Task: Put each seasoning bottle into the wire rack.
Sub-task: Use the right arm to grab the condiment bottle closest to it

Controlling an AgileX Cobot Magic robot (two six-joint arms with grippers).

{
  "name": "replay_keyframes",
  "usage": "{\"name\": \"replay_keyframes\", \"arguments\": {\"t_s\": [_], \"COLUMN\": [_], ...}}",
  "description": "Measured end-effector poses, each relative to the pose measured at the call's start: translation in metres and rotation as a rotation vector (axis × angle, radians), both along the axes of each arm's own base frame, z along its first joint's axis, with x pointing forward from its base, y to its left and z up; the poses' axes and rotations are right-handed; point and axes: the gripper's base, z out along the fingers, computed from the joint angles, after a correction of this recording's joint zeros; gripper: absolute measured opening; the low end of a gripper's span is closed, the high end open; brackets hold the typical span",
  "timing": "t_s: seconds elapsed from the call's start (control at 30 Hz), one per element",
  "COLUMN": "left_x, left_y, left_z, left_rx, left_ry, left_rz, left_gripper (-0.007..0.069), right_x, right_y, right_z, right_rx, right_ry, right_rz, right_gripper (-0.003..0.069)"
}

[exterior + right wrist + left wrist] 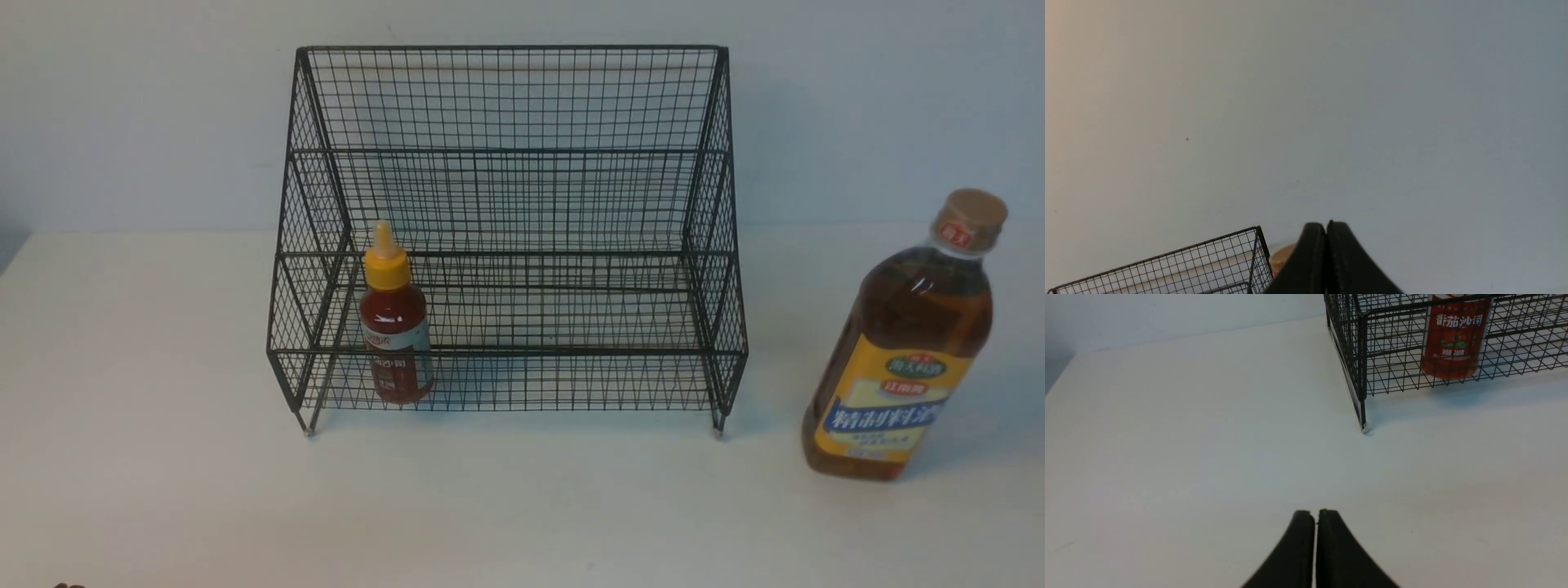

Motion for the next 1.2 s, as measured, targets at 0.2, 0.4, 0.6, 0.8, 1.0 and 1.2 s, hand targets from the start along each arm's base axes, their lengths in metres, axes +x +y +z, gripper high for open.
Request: {"name": "replay_keyframes", "arguments": {"t_s": [0.2, 0.4, 0.6, 0.8, 1.0, 1.2], "left_x": [0.000, 0.000, 0.000, 0.000, 0.000, 0.000], "left_y": [0.000, 0.000, 0.000, 0.000, 0.000, 0.000], "left_z": [0.000, 0.000, 0.000, 0.000, 0.000, 0.000], "left_rx": [0.000, 0.000, 0.000, 0.000, 0.000, 0.000], "left_ry": [0.000, 0.000, 0.000, 0.000, 0.000, 0.000], "left_rz": [0.000, 0.000, 0.000, 0.000, 0.000, 0.000], "left_gripper": [-0.0005, -0.0005, -0.0005, -0.0005, -0.0005, -0.0005], "right_x": [0.052, 0.103, 0.138, 0.172, 0.184, 0.192], "right_y": [0.006, 0.028, 0.038, 0.043, 0.042, 0.038], "right_z": [0.020, 0.020, 0.013, -0.002, -0.009, -0.008], "right_rx": [-0.147, -0.189, -0.211, -0.249, -0.266, -0.246], "right_ry": [0.196, 0.280, 0.301, 0.360, 0.383, 0.375], "right_rz": [0.036, 0.170, 0.203, 0.193, 0.170, 0.126], "right_gripper": [-0.0003, 0.0136, 0.0384, 0.0538, 0.0549, 0.0519]}}
